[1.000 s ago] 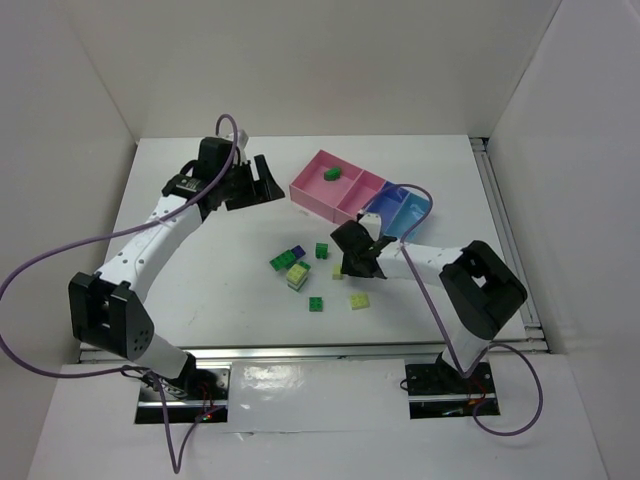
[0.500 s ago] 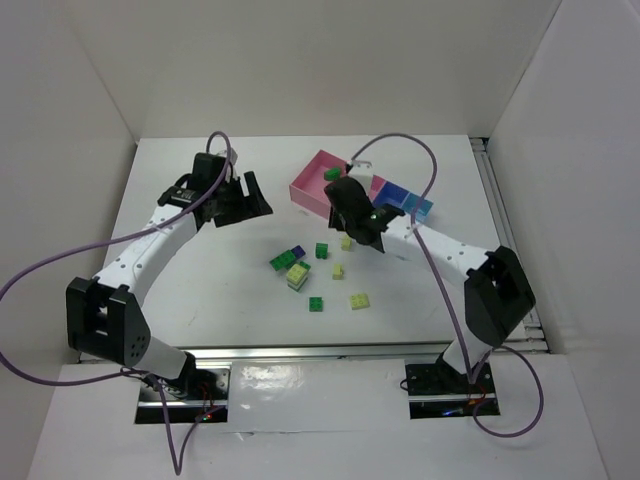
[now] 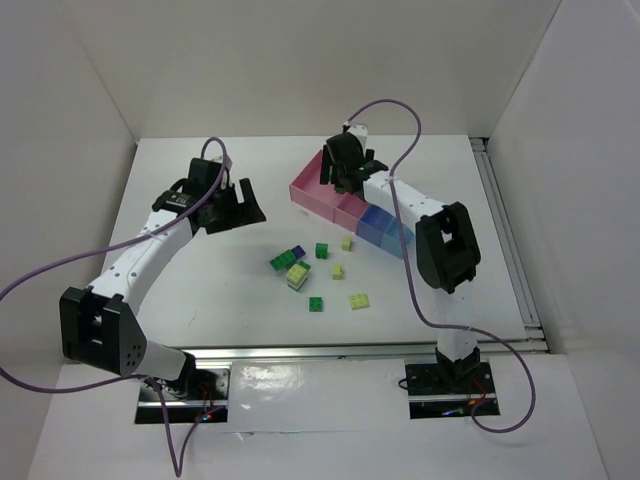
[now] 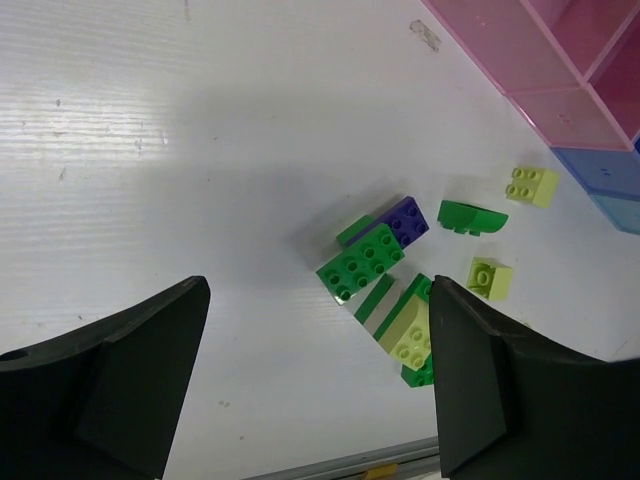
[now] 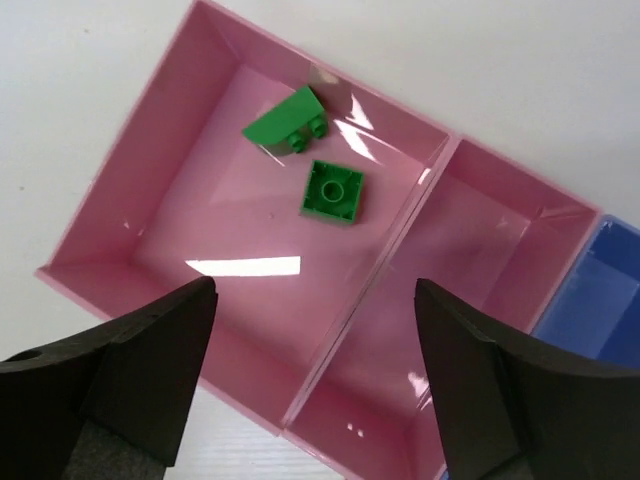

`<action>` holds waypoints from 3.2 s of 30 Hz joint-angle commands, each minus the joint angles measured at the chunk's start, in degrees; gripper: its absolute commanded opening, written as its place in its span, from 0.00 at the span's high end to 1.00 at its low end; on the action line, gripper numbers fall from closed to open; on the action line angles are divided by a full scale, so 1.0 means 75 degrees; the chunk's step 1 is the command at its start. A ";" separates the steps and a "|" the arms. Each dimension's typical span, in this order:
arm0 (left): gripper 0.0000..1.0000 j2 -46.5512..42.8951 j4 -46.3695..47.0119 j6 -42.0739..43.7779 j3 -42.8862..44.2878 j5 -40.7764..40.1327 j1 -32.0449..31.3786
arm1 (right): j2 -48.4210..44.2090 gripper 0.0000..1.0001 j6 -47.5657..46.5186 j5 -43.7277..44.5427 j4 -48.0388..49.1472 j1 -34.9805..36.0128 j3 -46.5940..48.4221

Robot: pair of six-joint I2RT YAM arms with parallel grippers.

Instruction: Sort the legos into containers by color

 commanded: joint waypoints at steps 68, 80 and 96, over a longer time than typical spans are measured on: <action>0.10 -0.0073 -0.0351 0.0363 0.0459 -0.0574 0.0091 | -0.1229 0.24 0.0610 -0.0155 -0.0167 -0.0552 -0.1288; 0.10 0.0137 -0.0198 0.0293 0.0306 -0.0574 0.0091 | -0.4861 0.27 0.0935 -0.0610 -0.0119 0.0909 -0.5173; 0.10 0.0056 0.0013 0.0152 -0.0151 -0.0680 0.0091 | -0.4219 0.17 0.2485 -0.0684 0.0361 0.2436 -0.6398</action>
